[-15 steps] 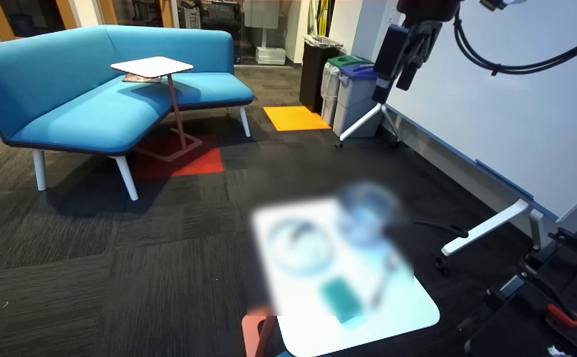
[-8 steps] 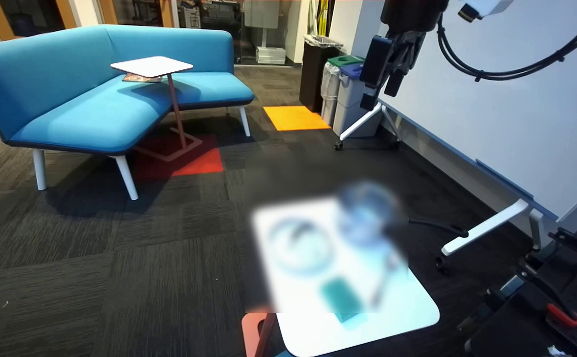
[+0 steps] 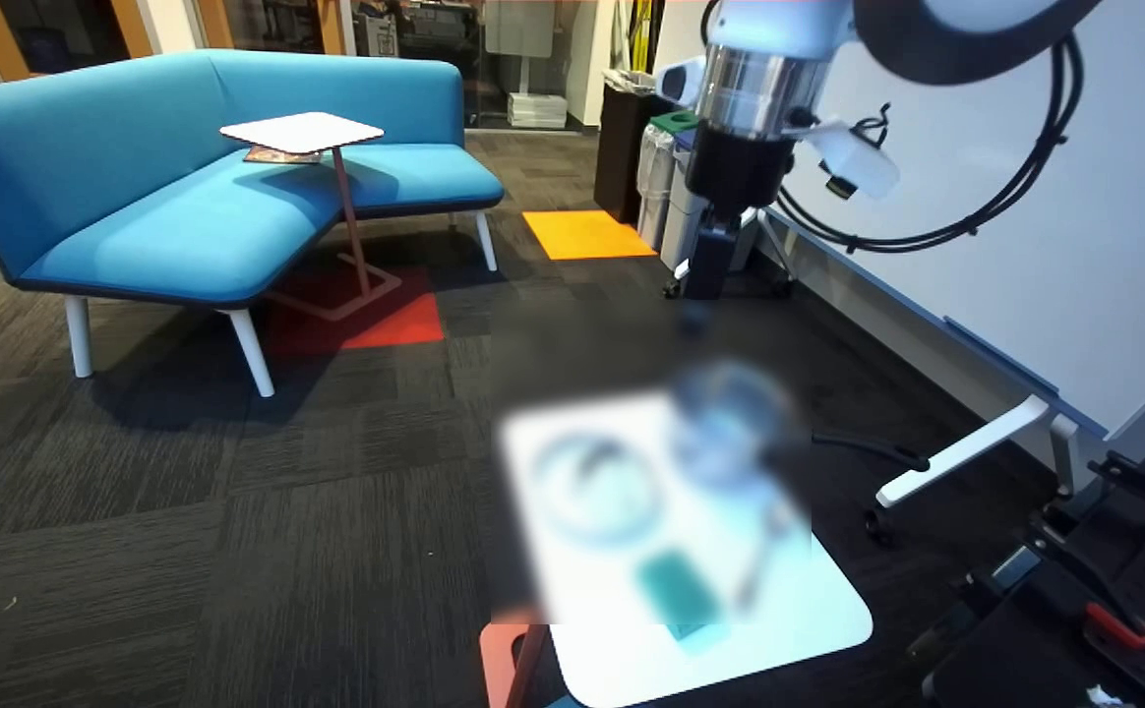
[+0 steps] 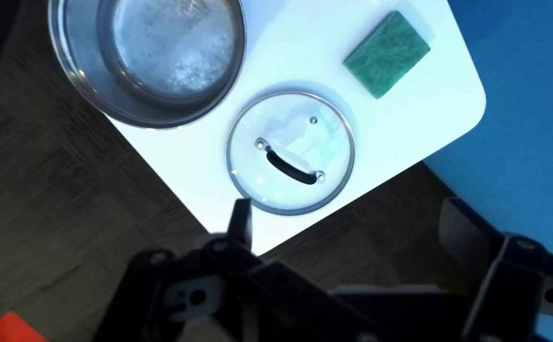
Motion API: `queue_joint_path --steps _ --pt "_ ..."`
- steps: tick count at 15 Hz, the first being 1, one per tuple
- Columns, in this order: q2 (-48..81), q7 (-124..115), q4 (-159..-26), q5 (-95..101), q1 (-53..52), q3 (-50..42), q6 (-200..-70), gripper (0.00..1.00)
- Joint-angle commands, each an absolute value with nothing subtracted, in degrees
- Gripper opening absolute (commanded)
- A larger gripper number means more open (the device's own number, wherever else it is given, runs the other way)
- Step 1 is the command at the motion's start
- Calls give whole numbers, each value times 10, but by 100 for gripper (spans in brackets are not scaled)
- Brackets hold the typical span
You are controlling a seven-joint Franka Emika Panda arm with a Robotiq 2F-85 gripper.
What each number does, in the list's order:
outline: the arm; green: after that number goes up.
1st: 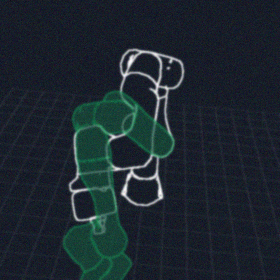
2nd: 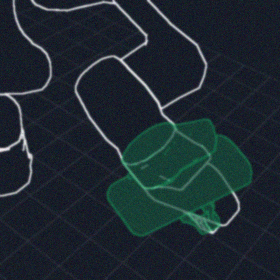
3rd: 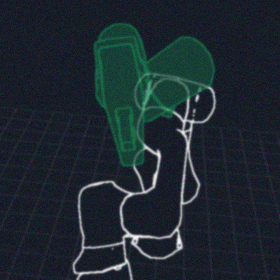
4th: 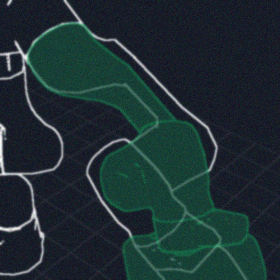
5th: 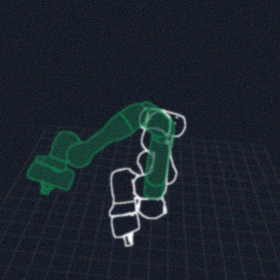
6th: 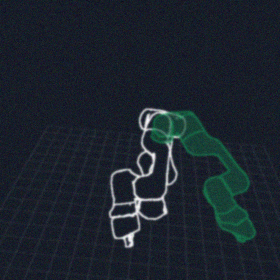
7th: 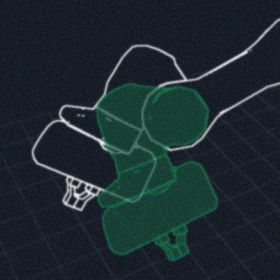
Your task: Pick up the lid and close the pot
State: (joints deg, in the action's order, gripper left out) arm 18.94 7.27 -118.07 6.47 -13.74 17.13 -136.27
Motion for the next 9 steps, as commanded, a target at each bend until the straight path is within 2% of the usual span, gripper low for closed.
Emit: queue_joint_path --steps 1,7,9 --pt "294 166 -1113 103 -149 160 -1371 100" --pt "419 318 -1027 199 -146 146 -1368 100" --pt "405 293 -1050 192 -143 147 -1369 100"
